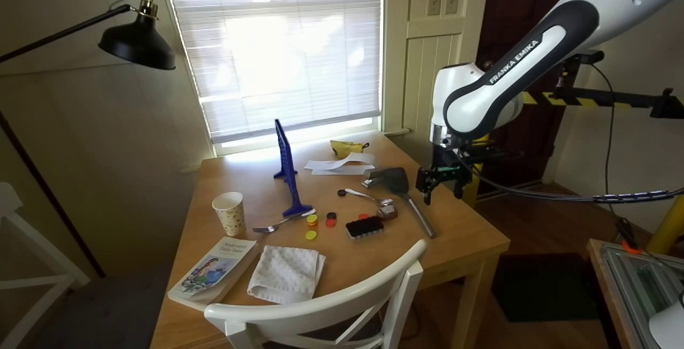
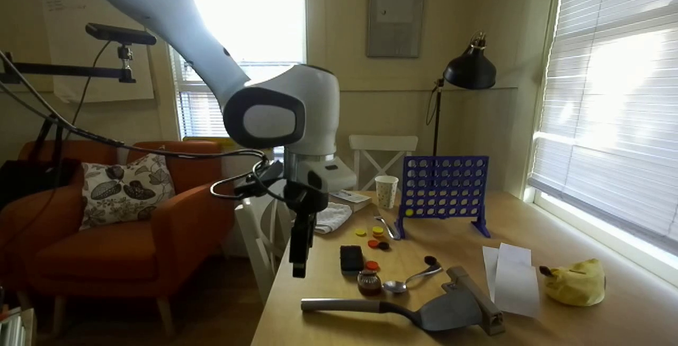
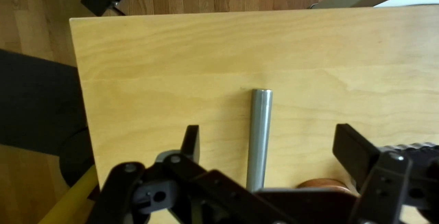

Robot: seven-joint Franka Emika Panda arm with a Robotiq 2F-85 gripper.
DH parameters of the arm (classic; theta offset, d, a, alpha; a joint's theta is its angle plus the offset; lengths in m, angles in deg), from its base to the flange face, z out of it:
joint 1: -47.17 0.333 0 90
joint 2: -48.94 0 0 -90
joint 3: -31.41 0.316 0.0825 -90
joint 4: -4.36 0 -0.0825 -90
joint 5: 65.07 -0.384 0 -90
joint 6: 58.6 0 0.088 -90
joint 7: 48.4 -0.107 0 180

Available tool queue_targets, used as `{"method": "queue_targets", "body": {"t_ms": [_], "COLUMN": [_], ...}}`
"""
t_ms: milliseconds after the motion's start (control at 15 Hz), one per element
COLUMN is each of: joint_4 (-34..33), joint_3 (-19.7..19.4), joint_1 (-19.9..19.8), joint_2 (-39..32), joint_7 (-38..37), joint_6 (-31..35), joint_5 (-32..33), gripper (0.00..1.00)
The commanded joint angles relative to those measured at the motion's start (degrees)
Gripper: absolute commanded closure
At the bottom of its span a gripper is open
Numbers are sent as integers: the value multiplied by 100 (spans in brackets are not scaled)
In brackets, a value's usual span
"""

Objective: Put the black object on the paper towel using the spatula

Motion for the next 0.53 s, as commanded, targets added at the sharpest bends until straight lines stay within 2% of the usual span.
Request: {"method": "queue_targets", "body": {"t_ms": [0, 200, 467], "joint_4": [-484, -757, -1108], "joint_3": [34, 108, 132], "joint_1": [-85, -165, -158], "joint_2": [-826, -1284, -1812], "joint_7": [164, 186, 181], "joint_6": [285, 580, 1040], "joint_5": [-876, -1536, -1795], "gripper": [0, 0, 0]}}
